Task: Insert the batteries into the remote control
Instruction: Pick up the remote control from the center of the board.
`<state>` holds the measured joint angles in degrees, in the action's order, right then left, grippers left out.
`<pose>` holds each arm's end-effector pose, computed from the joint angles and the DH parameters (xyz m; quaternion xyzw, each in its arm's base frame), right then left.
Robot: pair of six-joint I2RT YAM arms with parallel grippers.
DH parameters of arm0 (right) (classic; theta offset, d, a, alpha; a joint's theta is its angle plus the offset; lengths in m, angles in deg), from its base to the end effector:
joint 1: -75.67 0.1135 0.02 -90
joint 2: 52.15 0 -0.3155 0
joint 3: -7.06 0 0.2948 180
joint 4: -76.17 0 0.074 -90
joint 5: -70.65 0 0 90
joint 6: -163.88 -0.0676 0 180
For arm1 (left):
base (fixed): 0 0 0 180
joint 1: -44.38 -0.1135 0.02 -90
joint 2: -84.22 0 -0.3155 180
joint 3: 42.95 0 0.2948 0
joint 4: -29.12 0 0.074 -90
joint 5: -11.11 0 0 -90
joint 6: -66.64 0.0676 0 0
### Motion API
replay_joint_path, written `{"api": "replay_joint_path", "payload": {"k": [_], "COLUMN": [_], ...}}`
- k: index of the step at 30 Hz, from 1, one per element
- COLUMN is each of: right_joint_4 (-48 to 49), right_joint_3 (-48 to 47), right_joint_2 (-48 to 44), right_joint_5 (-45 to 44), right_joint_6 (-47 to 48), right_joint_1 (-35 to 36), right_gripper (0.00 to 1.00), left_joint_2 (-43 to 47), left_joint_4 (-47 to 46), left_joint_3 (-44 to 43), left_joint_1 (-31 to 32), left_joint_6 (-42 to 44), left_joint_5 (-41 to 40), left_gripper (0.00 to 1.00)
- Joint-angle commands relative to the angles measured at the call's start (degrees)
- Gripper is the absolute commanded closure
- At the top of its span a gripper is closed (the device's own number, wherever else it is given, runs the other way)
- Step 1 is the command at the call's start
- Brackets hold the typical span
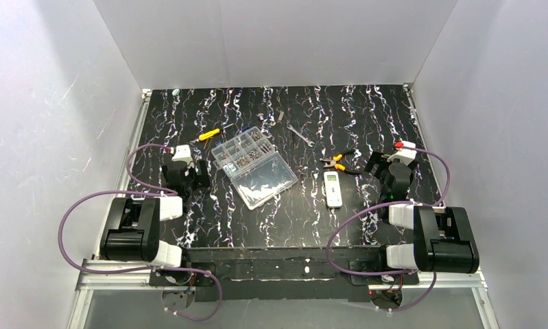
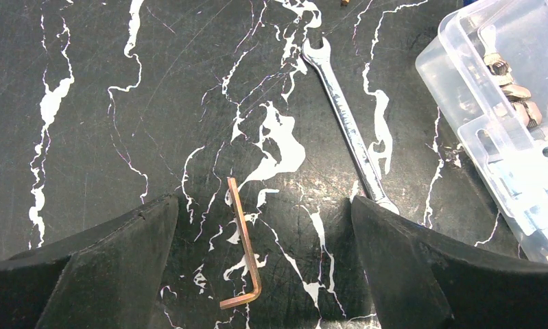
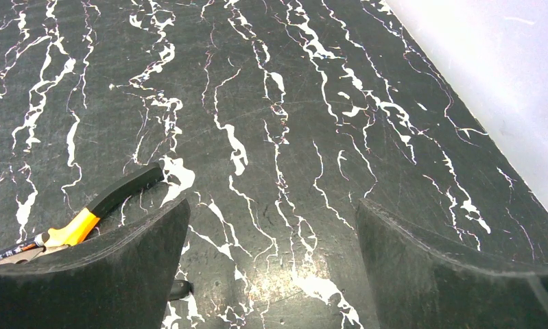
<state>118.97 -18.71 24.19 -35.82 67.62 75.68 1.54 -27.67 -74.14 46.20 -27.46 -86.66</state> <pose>0.2703 -0.0191 0.1736 0.1347 0.7394 -0.0722 0.6557 0.3039 -0.0005 0.2088 -0.0634 0.6710 0.0075 0.7387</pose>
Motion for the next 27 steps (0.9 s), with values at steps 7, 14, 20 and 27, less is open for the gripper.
{"api": "replay_joint_path", "payload": {"k": [7,14,20,27], "right_joint_4": [3.2,1.0,-25.8,-48.5], "right_joint_3": [-0.2,-0.3,-8.2,-20.2], "right_joint_2": [-0.4,-4.2,-20.9,-21.7], "right_joint_5": [-0.4,-0.4,7.2,18.4], "right_joint_6": [-0.1,0.3,-4.0,-11.8], "right_joint_1": [-0.2,-0.2,-0.1,2.8], "right_gripper": [0.02,0.02,0.02,0.02], "left_joint_2": [-2.2,2.2,12.6,18.1], "left_joint_4": [10.9,14.3,51.8,77.1], "left_joint_3": [2.6,2.1,-14.2,-28.7], "left_joint_1": [0.1,1.7,5.0,5.3], "left_joint_6": [2.0,3.4,-10.6,-16.5], "left_joint_5": [0.6,-4.3,-22.0,-13.3], "left_gripper": [0.01,0.01,0.01,0.01]}}
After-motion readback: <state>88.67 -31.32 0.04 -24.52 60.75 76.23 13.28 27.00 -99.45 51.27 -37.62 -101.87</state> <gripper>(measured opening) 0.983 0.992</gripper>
